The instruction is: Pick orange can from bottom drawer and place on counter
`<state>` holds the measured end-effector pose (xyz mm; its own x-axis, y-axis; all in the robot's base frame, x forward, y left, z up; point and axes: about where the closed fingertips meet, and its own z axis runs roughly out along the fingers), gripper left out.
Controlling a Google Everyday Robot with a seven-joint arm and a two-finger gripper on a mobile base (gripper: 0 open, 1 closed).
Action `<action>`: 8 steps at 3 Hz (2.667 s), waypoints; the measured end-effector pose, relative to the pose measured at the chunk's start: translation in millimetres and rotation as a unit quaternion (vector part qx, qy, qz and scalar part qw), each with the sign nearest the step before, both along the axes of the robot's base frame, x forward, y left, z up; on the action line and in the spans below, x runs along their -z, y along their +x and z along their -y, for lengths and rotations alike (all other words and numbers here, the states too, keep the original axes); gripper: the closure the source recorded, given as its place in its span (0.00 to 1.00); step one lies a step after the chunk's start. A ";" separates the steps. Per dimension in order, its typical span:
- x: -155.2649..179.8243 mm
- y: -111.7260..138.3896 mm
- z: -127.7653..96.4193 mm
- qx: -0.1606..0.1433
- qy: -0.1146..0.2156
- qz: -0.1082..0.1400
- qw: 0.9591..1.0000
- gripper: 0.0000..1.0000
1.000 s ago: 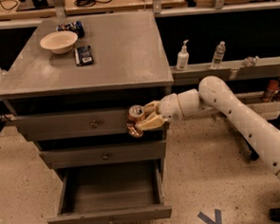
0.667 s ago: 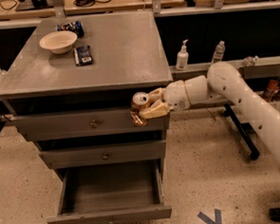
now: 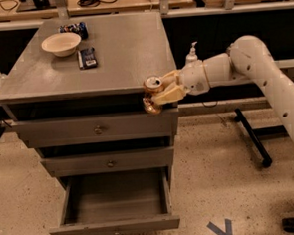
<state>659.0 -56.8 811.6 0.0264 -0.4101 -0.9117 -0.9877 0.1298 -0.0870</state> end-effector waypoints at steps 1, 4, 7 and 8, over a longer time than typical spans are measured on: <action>-30.1 15.5 3.6 0.007 -0.002 -0.003 1.000 1.00; -98.9 45.0 22.0 0.044 -0.003 -0.003 0.999 1.00; -82.4 100.5 0.4 0.119 0.006 -0.017 0.993 0.61; -80.5 100.1 -3.2 0.115 0.006 -0.019 0.993 0.38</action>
Offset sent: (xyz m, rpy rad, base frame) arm 0.0481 -0.0366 0.1060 0.0073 0.0197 -0.0920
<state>759.2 -53.6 892.1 -0.1011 -0.3908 -0.9149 -0.9343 0.3534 -0.0477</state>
